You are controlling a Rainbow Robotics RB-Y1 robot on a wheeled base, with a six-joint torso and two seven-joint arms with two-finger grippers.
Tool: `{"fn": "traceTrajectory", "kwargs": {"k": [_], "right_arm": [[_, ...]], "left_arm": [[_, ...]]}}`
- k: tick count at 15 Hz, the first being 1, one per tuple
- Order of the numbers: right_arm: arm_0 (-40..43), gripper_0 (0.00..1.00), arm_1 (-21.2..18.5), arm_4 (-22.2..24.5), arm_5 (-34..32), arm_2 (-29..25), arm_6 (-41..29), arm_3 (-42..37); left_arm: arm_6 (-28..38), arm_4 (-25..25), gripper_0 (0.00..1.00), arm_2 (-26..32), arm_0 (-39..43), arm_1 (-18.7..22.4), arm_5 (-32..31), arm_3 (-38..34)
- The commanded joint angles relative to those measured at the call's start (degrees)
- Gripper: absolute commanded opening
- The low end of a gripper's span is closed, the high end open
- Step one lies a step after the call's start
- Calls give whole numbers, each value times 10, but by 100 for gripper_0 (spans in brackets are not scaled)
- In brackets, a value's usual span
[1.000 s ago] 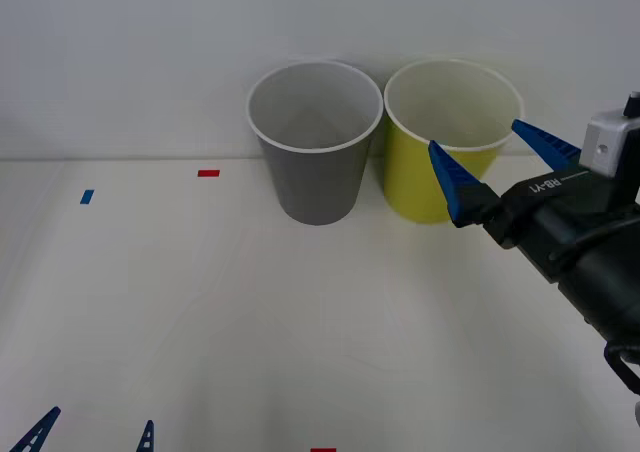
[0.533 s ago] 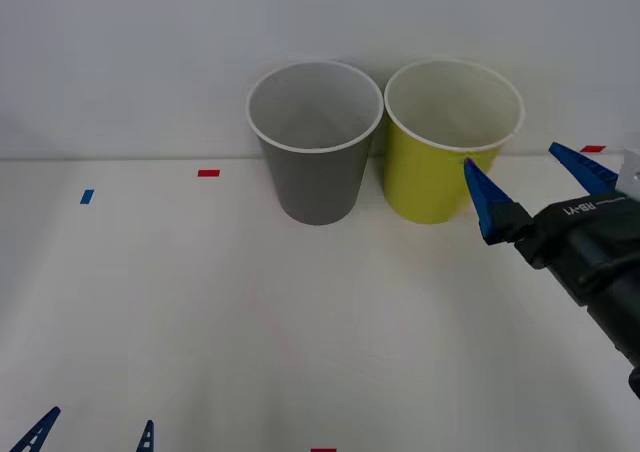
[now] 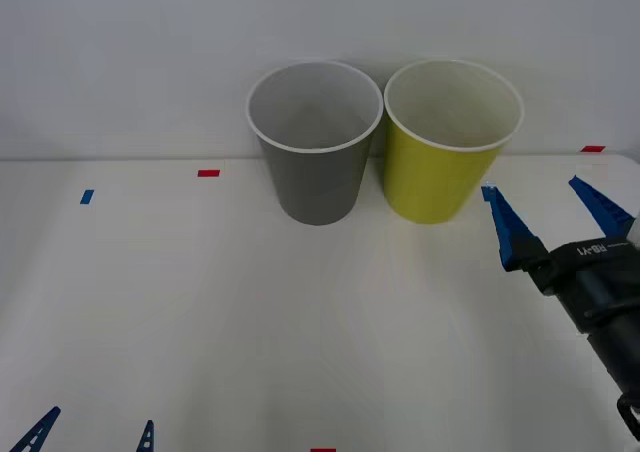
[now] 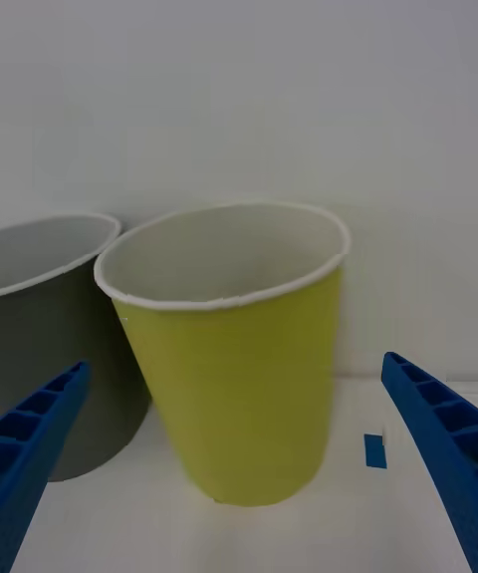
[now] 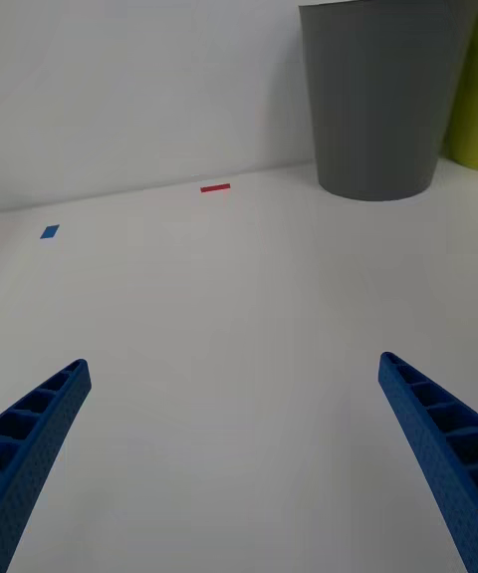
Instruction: Put cans in the gray bin and PET bottles in the light green bin.
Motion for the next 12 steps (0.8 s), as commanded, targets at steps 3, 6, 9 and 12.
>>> {"fn": "traceTrajectory", "kwargs": {"k": [3,6,9,12], "right_arm": [[94,100,62,1,-139,17,109,100],[167,100,77,-3,-221,27,156,135],[229,100,76,-4,-271,35,165,139],[280,100,75,-4,-318,53,169,138]], "left_arm": [[0,0,100,0,0,0,0,0],[0,0,100,0,0,0,0,0],[0,0,100,0,0,0,0,0],[0,0,100,0,0,0,0,0]]}}
